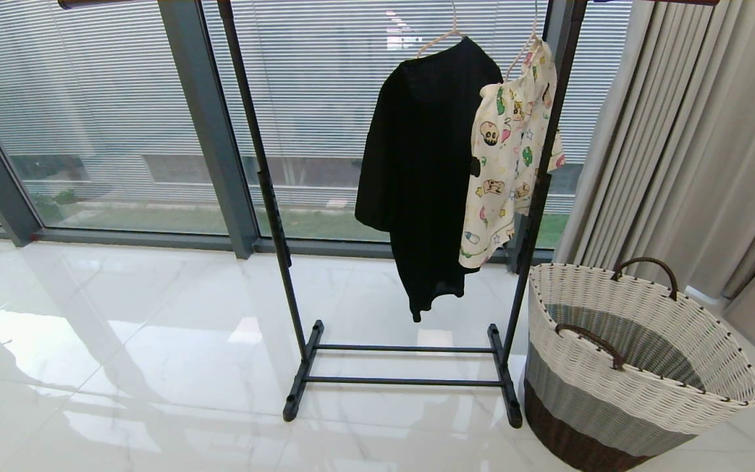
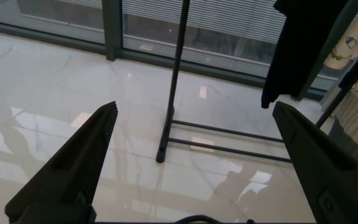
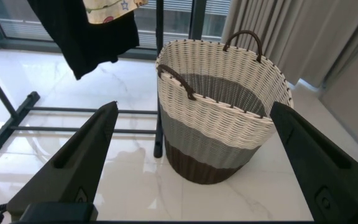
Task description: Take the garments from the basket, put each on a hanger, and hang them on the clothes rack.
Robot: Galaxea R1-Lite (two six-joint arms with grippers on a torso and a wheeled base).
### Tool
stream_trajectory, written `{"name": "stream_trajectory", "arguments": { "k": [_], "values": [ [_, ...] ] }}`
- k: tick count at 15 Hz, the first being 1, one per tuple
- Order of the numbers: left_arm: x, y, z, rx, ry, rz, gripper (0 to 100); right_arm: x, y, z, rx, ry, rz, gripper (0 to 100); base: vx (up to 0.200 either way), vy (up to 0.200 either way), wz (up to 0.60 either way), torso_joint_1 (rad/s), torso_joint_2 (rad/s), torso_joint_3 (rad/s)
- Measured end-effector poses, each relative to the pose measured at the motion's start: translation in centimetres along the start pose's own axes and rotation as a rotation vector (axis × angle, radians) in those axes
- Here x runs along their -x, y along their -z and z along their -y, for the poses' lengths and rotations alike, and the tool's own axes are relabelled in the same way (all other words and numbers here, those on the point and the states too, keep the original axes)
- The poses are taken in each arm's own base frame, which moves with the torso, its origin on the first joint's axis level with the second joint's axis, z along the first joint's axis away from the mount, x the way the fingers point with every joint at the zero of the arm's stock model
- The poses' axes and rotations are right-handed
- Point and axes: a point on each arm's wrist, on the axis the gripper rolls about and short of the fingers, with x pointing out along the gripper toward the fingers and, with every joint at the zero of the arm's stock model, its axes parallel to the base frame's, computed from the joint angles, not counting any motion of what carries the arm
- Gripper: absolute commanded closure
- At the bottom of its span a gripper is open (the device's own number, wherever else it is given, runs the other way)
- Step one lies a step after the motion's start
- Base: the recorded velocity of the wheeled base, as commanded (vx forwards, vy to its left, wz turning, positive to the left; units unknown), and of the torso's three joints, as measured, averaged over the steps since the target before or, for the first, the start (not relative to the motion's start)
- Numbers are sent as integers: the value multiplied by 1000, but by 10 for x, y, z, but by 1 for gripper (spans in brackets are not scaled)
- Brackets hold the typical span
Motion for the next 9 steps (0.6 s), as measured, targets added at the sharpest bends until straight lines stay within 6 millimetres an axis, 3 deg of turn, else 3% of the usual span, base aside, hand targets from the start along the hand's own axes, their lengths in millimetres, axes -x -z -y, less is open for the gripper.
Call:
{"name": "stream_trajectory", "arguments": {
  "k": [9],
  "values": [
    [0, 0, 0, 0, 0, 0, 0, 0, 0, 0, -1, 0, 0, 0, 0, 0, 0, 0, 0, 0]
  ]
}}
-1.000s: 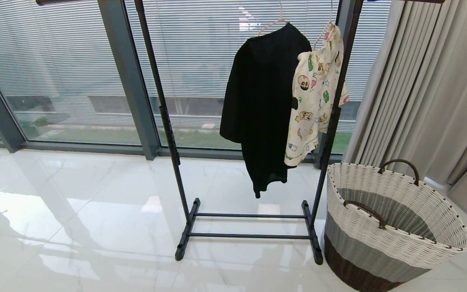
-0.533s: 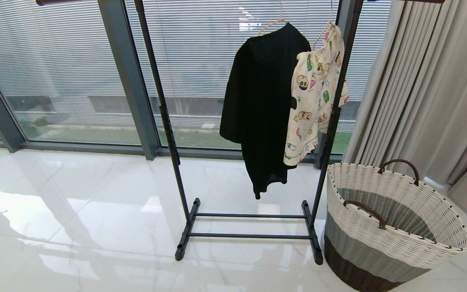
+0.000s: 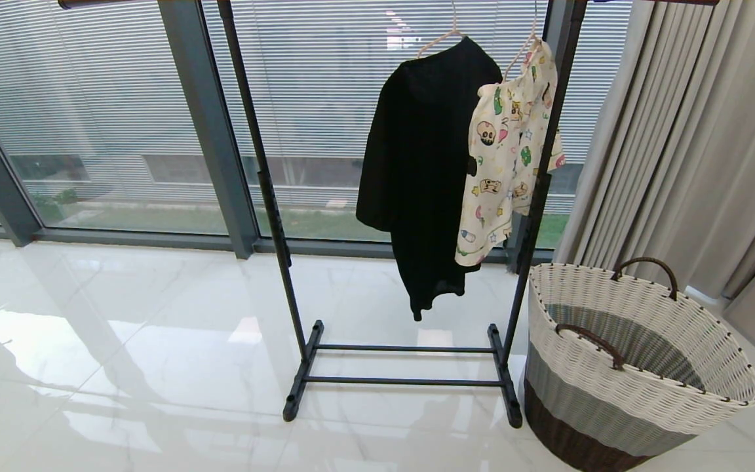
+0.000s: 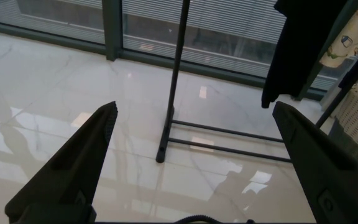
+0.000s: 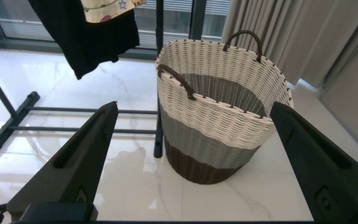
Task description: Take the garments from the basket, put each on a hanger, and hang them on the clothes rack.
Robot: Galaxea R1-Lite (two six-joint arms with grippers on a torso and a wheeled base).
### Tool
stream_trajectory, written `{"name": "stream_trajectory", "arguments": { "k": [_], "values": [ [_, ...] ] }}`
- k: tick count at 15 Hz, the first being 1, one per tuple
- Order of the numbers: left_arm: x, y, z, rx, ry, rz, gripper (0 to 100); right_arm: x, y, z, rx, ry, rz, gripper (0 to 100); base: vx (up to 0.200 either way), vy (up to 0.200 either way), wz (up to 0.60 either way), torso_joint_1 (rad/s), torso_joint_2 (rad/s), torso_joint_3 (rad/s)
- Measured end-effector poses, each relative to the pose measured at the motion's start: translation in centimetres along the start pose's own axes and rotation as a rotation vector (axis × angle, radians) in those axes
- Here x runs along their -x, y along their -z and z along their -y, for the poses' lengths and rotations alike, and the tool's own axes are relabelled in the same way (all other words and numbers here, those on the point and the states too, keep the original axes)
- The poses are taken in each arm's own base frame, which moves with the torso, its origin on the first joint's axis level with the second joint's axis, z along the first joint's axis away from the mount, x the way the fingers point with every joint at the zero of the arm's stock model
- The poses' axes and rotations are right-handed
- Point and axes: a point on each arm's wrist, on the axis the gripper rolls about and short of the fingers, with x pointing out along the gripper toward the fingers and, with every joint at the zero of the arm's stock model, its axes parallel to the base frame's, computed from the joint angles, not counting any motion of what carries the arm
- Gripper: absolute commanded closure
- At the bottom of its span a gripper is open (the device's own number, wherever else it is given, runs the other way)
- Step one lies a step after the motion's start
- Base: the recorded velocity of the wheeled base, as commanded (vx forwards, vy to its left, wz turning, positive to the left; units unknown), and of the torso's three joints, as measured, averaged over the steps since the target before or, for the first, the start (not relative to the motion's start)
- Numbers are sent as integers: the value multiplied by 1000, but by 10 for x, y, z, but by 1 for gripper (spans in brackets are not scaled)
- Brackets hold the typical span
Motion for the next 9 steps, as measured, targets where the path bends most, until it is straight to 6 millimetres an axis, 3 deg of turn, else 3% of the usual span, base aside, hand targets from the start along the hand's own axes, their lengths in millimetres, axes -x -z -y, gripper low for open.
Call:
{"name": "stream_trajectory", "arguments": {
  "k": [9],
  "values": [
    [0, 0, 0, 0, 0, 0, 0, 0, 0, 0, -2, 2, 0, 0, 0, 0, 0, 0, 0, 0]
  ]
}}
